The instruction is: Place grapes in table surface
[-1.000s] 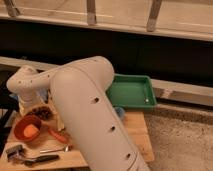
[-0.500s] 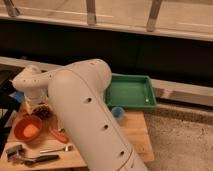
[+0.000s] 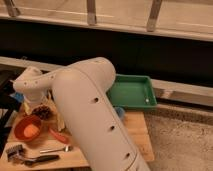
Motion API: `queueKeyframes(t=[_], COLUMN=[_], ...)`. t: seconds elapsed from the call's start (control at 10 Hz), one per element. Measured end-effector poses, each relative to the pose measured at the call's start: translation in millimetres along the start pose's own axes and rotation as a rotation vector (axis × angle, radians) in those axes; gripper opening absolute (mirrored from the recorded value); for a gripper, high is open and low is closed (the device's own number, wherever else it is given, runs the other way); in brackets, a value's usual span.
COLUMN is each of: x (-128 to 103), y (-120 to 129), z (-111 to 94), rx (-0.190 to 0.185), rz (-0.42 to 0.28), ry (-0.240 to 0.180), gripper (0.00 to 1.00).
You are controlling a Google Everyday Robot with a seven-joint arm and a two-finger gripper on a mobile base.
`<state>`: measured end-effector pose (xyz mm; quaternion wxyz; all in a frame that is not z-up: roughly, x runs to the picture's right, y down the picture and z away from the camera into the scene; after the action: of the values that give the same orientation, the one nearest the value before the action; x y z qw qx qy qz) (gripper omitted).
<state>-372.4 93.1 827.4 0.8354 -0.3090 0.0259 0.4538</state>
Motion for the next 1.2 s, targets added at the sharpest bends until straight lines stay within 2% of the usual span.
queueKeyframes(t=[0.4,0.9,1.2], x=[-0.4,-3.9,-0.3], y=[-0.3,-24.7,-25.5], z=[-0.3,8.9,22.4], rx=[0.001,0.008,-0.010], rz=[0.001,0.053,0.067], ry=[0.001,0.033,0.058], gripper=[0.72,0.72,0.72])
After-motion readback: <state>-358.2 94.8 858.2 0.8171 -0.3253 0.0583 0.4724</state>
